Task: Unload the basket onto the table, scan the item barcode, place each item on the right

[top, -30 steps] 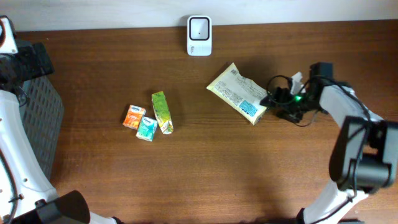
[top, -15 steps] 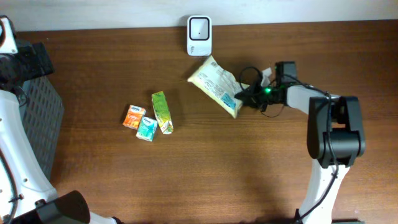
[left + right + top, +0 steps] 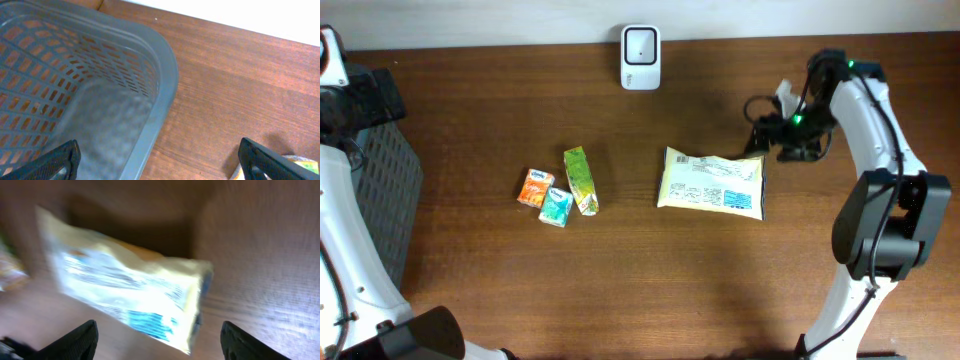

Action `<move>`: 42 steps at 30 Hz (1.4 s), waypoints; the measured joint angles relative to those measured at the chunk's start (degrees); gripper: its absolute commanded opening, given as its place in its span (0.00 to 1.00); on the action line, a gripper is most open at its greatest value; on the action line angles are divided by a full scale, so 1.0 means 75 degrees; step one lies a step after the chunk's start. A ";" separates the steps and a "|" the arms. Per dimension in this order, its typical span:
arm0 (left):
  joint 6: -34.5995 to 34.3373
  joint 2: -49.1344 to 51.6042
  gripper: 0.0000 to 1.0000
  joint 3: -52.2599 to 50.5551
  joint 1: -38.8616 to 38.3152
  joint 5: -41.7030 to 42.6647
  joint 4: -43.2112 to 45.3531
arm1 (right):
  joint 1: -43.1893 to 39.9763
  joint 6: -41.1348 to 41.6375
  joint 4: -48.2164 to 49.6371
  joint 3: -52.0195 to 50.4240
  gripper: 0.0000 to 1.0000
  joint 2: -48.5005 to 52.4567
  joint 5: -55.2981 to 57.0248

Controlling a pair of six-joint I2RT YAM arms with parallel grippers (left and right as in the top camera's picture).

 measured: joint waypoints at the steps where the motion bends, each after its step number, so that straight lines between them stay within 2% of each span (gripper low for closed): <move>1: 0.0003 0.0000 0.99 0.0000 0.0000 0.0000 -0.0006 | 0.0044 0.0064 -0.0073 0.0498 0.85 -0.0052 -0.0356; 3: 0.0000 0.0000 0.99 0.0000 0.0000 0.0000 -0.0003 | 0.0271 -0.0254 0.0154 0.0618 0.93 -0.0096 -0.0335; 6: 0.0000 0.0000 0.99 0.0000 0.0000 0.0000 -0.0003 | 0.1037 -0.1813 0.0402 0.0621 0.95 -0.0090 0.0169; 10: 0.0000 0.0000 0.99 0.0000 0.0000 0.0000 -0.0006 | 0.1495 -0.3555 0.0597 0.0635 0.93 0.0632 0.0391; 15: 0.0000 0.0000 0.99 0.0000 0.0000 0.0000 -0.0006 | 0.1422 -0.4421 0.0455 0.0635 0.87 0.1279 0.0385; 19: 0.0000 0.0000 0.99 0.0000 0.0000 0.0000 -0.0006 | 0.1323 -0.4922 -0.0134 0.0635 0.84 0.1652 0.0245; 20: 0.0000 0.0000 0.99 0.0000 0.0000 0.0000 -0.0006 | 0.1294 -0.4969 -0.0233 0.0635 0.79 0.1754 0.0172; 24: 0.0000 0.0000 0.99 0.0000 0.0000 0.0000 -0.0006 | 0.1189 -0.5015 -0.0562 0.0664 0.19 0.2069 -0.0405; 25: 0.0003 0.0000 0.99 0.0000 0.0000 0.0000 -0.0003 | 0.1183 -0.4980 -0.0606 0.0662 0.12 0.2142 -0.0562; 29: 0.0000 0.0000 0.99 0.0000 0.0000 0.0000 -0.0006 | 0.1177 -0.4686 -0.0691 0.0659 0.04 0.2180 -0.1093; 36: 0.0000 0.0000 0.99 0.0000 0.0000 0.0000 -0.0006 | 0.1180 -0.4351 -0.0801 0.0667 0.04 0.2183 -0.2862; 38: 0.0000 0.0000 0.99 0.0000 0.0000 0.0000 -0.0006 | 0.1180 -0.4092 -0.0769 0.0778 0.04 0.2171 -0.2996; 42: 0.0003 0.0000 0.99 0.0000 0.0000 0.0000 -0.0006 | 0.1215 -0.2923 0.0230 0.0956 0.04 0.1332 -0.2710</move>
